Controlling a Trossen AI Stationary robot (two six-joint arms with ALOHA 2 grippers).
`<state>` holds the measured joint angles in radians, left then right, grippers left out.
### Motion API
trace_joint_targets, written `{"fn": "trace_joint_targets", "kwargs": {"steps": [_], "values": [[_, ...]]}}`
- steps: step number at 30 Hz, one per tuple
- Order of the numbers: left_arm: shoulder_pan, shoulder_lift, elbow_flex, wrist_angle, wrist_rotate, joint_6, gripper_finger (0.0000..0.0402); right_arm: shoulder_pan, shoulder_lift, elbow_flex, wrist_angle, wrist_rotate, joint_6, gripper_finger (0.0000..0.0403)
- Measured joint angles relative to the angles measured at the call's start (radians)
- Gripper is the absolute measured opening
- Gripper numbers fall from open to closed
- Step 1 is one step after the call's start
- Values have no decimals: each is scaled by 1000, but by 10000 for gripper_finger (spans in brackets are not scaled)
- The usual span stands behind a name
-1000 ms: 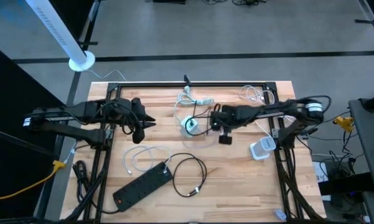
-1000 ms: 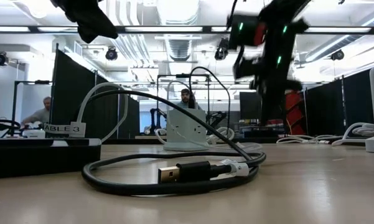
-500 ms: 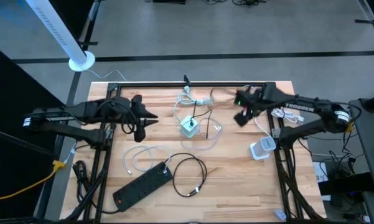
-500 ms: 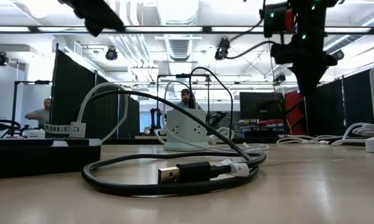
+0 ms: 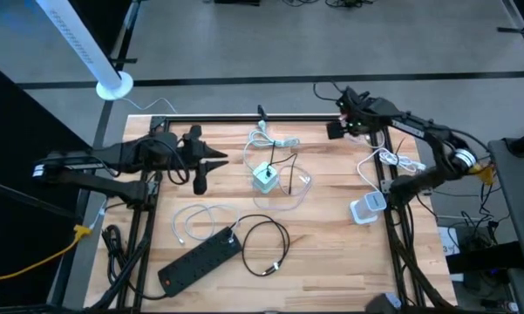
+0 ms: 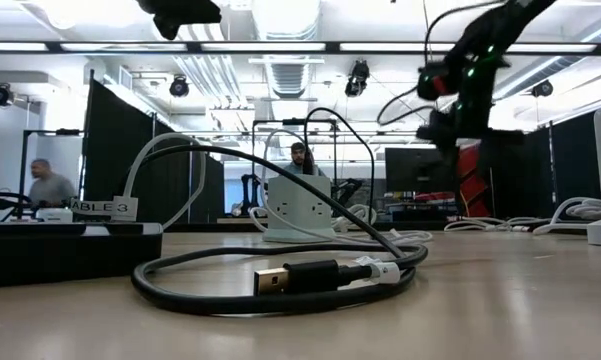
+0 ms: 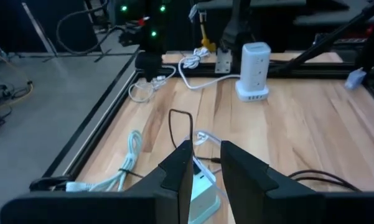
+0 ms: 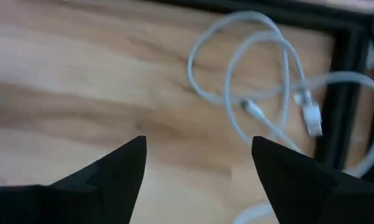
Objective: Insert USB
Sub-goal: Insert the white charger cable into the purple charger adapter
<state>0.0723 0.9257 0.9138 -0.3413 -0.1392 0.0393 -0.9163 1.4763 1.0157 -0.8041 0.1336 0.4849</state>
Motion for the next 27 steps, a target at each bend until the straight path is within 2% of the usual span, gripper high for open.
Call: {"fn": "trace_joint_targets", "kwargs": {"steps": [4, 10, 12, 14, 17, 18, 23, 27], "values": [[0, 32, 0, 2, -51, -46, 71, -50, 118, 0, 38, -6, 55, 250], [1, 92, 0, 8, -63, -74, 71, -78, 257, 0, 44, -36, -12, 212], [1, 109, 0, 9, -63, -86, 71, -71, 267, 0, 49, -35, -52, 186], [1, 123, 0, 10, -63, -106, 71, -55, 254, -1, 52, -29, -87, 139], [-1, 132, 0, 11, -57, -136, 71, -4, 171, -2, 61, -13, -151, 34], [-2, 132, 0, 11, -43, -138, 71, 17, 132, -2, 64, -3, -171, 18], [-4, 127, 0, 17, 118, -139, 71, 128, -103, -2, 57, -27, -162, 6], [-4, 138, 0, 26, 216, -105, 71, 247, -300, -1, 59, -37, -63, 3]]}}
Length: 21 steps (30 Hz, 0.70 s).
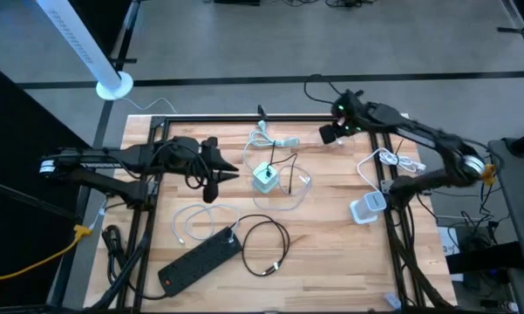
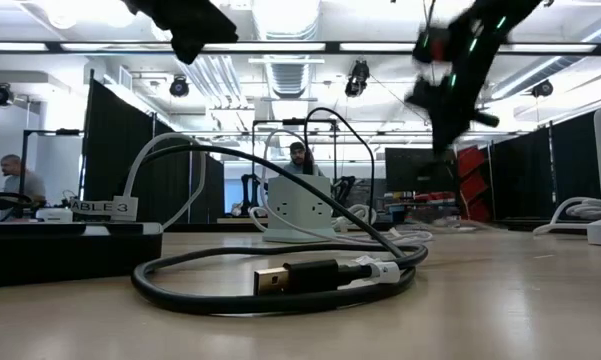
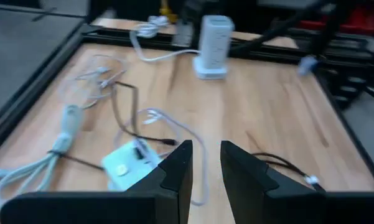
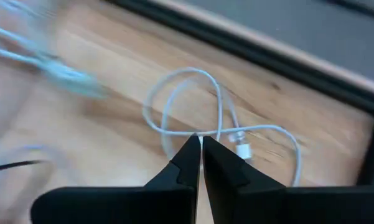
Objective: Insert USB
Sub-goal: Insert the white charger cable into the purple charger adapter
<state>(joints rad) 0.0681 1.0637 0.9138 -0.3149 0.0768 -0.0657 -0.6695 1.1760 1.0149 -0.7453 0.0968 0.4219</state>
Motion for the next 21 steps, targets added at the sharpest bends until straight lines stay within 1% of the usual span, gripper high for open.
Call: {"fn": "trace_joint_targets", "kwargs": {"steps": [2, 6, 8, 10, 13, 16, 18, 21], "values": [[-1, 16, 0, 0, 48, 34, 71, 54, -90, 0, 3, 3, 71, 1], [-4, 53, 0, 9, 73, 46, 71, 126, -229, 5, 11, 26, 170, 1], [-7, 71, 0, 26, 72, 45, 74, 151, -263, 5, -16, 38, 173, 0], [-13, 83, 0, 54, 72, 30, 79, 164, -271, 5, -69, 47, 173, 0], [-23, 92, 0, 121, 83, -20, 88, 164, -227, 5, -120, 53, 137, 1], [-30, 91, 0, 193, 99, -86, 96, 161, -141, 5, -136, 47, 88, 9], [-32, 84, 0, 246, 101, -127, 101, 145, -63, 5, -135, 23, 49, 23], [-33, 69, 6, 282, 102, -189, 107, 95, 77, 5, -137, 33, -30, 64]]}}
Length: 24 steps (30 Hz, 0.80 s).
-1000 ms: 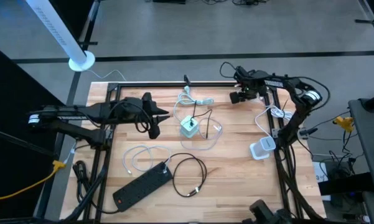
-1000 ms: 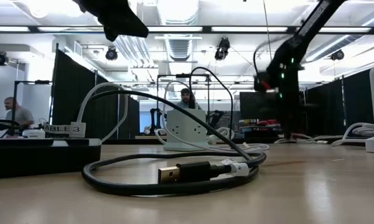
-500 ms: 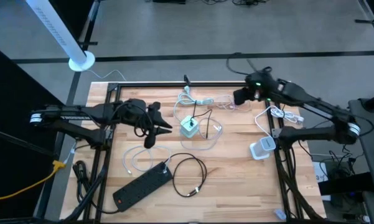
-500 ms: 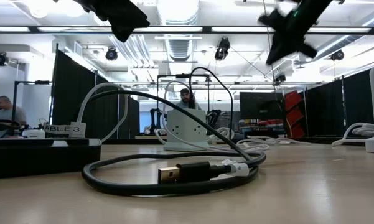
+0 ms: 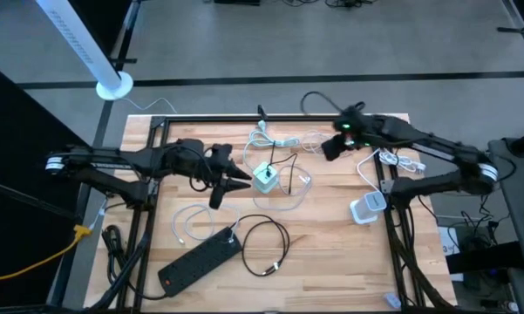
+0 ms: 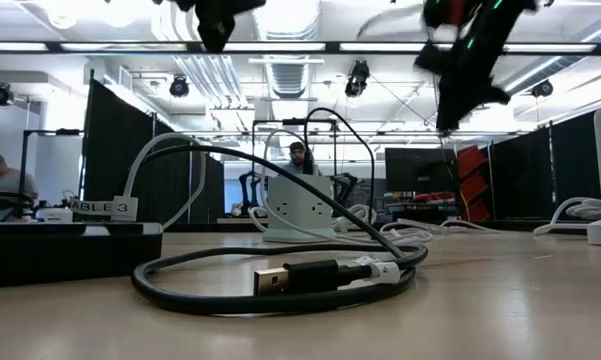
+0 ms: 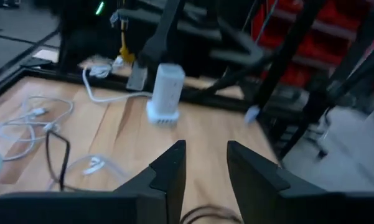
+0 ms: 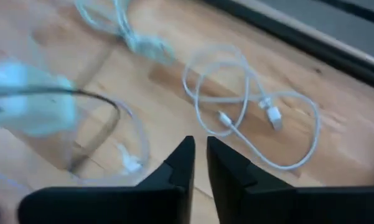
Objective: Insert USB
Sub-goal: Insert the white charger cable into the purple charger adapter
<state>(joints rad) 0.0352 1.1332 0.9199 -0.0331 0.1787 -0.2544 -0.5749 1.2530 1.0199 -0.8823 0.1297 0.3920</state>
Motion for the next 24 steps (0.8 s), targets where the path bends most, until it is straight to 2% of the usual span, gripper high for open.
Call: {"fn": "trace_joint_targets", "kwargs": {"steps": [6, 10, 18, 24], "values": [[-22, -28, 21, 4, 15, -179, 112, -206, 270, 48, 7, 24, -50, 155], [-45, -31, 26, 4, 15, -223, 106, -264, 396, 113, 7, 4, -159, 187], [-70, -28, 27, 12, -108, -282, 107, -278, 557, 170, 5, 1, -284, 188], [-82, -27, 28, 42, -119, -294, 104, -291, 619, 163, -4, -6, -380, 167]]}}
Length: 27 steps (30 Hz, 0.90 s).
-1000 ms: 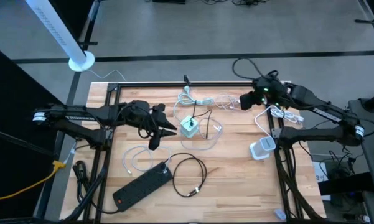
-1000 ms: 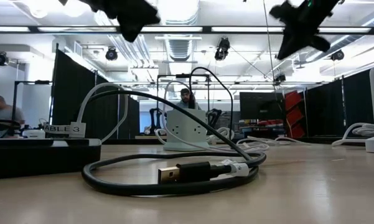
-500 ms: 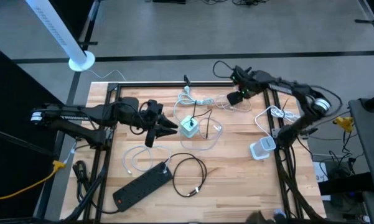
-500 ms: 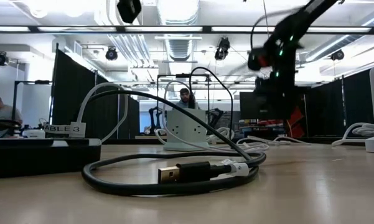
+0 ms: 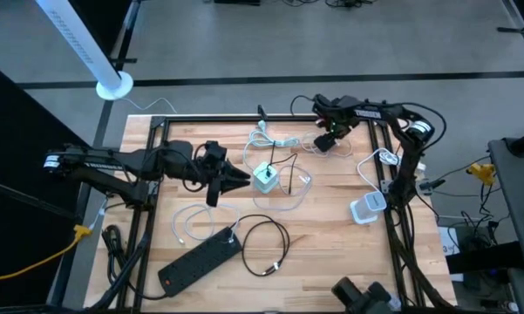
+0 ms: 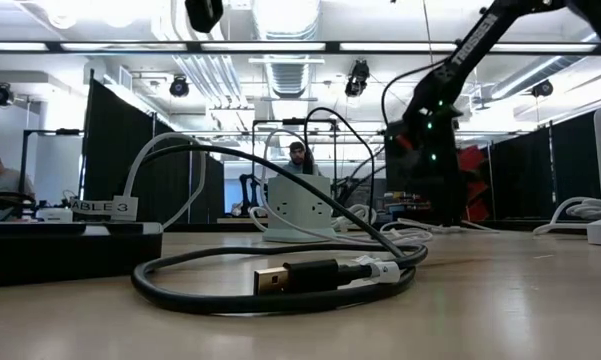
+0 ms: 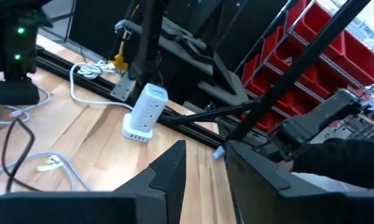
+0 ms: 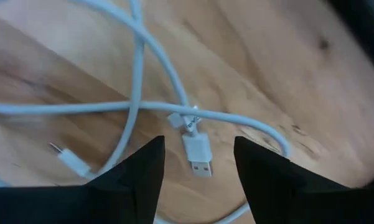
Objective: Insert USB
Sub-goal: Insert the white charger cable into the purple charger adapter
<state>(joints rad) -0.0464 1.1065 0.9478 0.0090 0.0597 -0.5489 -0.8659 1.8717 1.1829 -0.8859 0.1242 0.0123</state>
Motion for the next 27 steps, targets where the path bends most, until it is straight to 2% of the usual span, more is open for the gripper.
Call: {"fn": "trace_joint_targets", "kwargs": {"steps": [5, 10, 15, 21, 27], "values": [[-1, 4, 0, -1, -44, -15, 105, -17, 11, 0, 10, -29, -72, 131], [-1, 5, 0, -1, -77, -15, 104, -23, 11, 0, 17, -76, -114, 33], [-2, 5, 0, 1, -78, -15, 104, -10, -20, 0, 11, -91, -130, 12], [-4, 5, 0, 44, -147, 35, 105, 54, -239, 0, -29, -96, -177, 12], [7, 72, 0, 273, -227, 266, 104, 192, -525, 1, -52, -107, -309, 12]]}}
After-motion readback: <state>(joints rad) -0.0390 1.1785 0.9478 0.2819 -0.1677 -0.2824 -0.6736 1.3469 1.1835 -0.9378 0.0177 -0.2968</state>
